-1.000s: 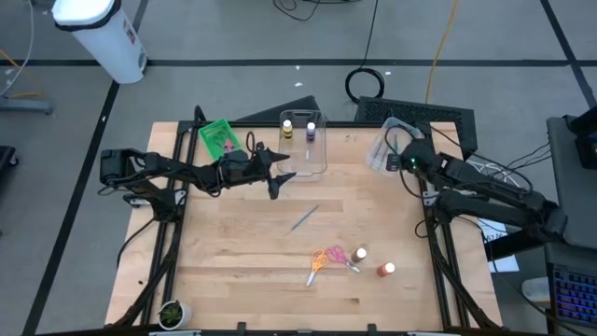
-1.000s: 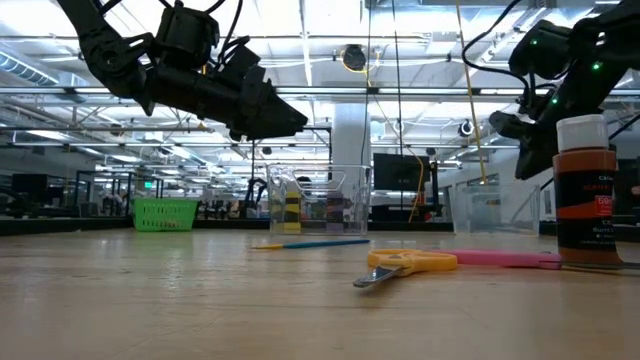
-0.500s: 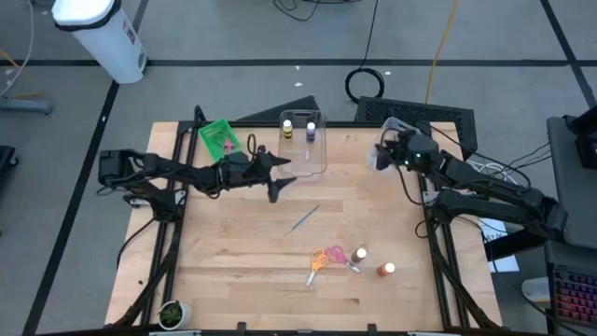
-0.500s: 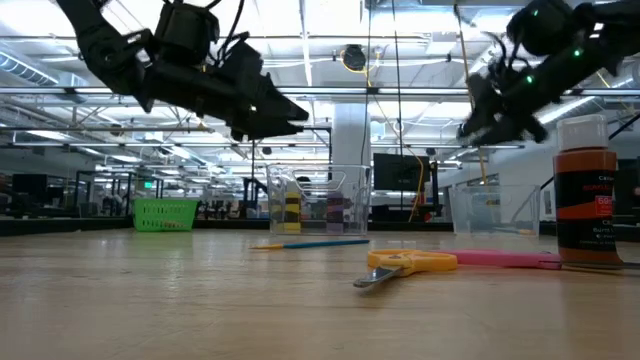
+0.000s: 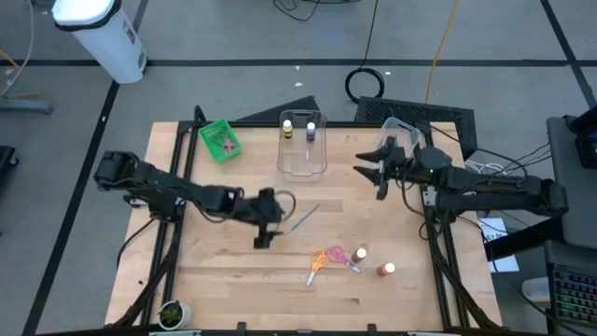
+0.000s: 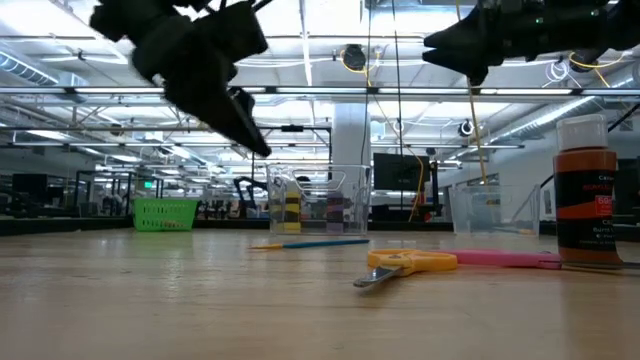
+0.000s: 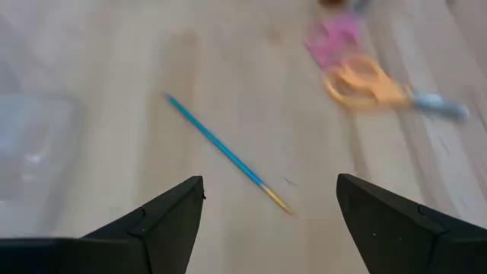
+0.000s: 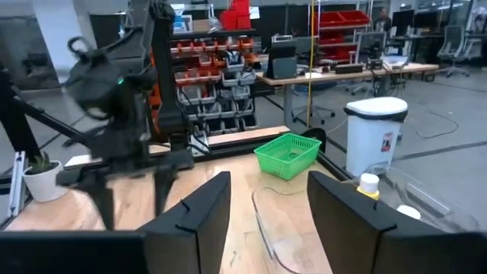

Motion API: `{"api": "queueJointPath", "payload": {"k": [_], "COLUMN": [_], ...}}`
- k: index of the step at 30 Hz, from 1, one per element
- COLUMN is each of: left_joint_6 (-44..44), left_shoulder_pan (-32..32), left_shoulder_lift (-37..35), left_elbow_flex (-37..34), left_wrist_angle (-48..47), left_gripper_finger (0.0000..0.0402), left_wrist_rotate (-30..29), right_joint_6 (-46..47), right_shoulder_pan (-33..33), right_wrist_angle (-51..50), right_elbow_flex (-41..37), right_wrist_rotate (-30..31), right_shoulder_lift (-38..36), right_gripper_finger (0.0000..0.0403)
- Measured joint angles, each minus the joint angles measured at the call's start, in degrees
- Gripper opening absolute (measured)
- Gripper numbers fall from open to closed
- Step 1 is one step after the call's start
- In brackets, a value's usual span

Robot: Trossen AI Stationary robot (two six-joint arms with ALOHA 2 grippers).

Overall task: Pick & Place Paint Supplies
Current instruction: Put the blue paint brush into the white bin

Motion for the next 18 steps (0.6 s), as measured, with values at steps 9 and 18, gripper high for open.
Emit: {"api": "queueJointPath", "payload": {"k": [9,18], "left_joint_6": [-12.25,-22.08], "left_shoulder_pan": [-4.02,-4.21], "left_shoulder_lift": [9.98,19.95], "left_elbow_flex": [0.03,0.22], "left_wrist_angle": [0.51,10.6], "left_gripper_finger": [0.0308,0.0308], "left_wrist_rotate": [-9.37,-8.66], "right_joint_6": [-1.06,-4.05], "right_shoulder_pan": [11.2,16.94], "right_wrist_angle": [10.71,13.82], "right_elbow_flex": [0.0,-0.02], "right_wrist_rotate": [8.17,12.66], "right_shoulder_lift": [5.56,7.57], "right_gripper_finger": [0.0158,0.0157]}}
